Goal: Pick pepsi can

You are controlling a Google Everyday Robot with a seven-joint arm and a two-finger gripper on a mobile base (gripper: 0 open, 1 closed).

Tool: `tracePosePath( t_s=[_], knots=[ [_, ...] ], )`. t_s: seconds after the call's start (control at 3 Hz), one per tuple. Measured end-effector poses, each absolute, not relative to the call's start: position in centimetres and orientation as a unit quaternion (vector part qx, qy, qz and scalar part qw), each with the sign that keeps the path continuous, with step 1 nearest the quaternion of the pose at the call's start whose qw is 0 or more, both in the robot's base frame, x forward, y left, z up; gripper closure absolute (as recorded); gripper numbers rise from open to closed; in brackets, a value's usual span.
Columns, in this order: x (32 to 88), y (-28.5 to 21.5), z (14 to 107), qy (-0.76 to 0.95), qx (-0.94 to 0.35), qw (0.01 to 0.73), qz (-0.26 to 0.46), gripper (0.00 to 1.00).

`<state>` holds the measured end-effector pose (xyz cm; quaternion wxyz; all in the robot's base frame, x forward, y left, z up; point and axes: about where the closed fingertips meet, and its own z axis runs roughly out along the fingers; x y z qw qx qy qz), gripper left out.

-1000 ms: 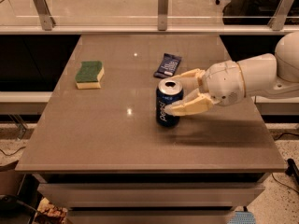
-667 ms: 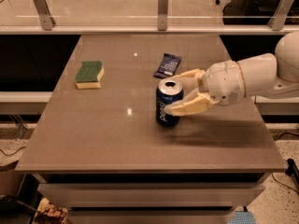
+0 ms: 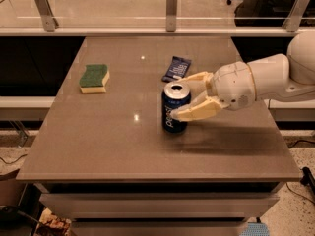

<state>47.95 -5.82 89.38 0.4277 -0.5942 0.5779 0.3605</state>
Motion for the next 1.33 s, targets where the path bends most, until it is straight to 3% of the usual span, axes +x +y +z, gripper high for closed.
tracePosePath(
  t_s=[1.33],
  knots=[
    [46.5, -0.2, 97.4, 0.585, -0.606, 0.425, 0.33, 1.0]
  ],
)
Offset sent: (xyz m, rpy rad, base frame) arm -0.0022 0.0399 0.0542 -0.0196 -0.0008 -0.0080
